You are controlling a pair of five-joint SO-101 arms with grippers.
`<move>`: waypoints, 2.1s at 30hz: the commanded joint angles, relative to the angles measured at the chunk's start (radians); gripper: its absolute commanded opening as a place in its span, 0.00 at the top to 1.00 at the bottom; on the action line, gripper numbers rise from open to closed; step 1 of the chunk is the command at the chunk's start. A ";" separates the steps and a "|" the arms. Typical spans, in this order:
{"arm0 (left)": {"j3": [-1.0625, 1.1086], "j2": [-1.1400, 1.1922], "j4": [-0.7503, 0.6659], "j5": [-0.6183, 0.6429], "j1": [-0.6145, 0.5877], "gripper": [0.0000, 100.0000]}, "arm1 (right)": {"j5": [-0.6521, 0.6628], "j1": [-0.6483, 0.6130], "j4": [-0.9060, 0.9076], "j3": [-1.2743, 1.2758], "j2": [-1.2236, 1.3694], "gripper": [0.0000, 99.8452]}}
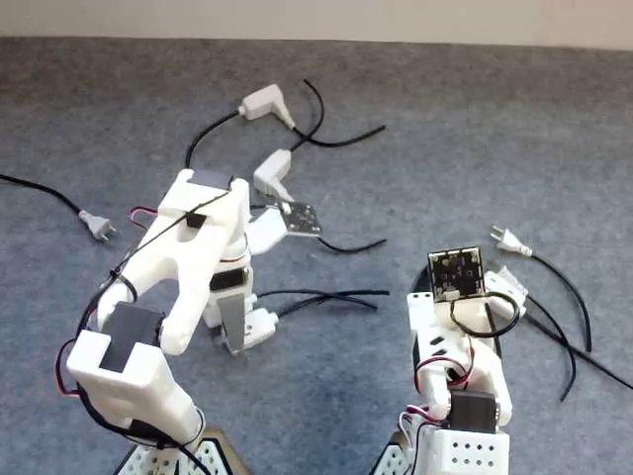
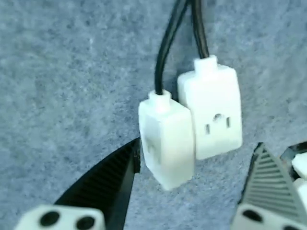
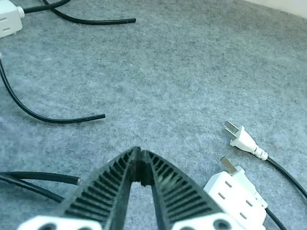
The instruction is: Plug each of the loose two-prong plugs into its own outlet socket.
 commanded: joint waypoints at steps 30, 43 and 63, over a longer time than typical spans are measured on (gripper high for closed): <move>-0.018 -0.036 -0.589 -0.072 -0.298 0.64 | 0.012 -0.010 0.007 0.139 -0.004 0.99; -0.183 -0.042 -0.560 0.588 -0.438 0.64 | 0.012 -0.010 0.007 0.139 -0.004 0.99; -0.262 -0.031 -0.290 1.692 -0.656 0.64 | 0.014 -0.042 0.027 0.139 -0.004 0.99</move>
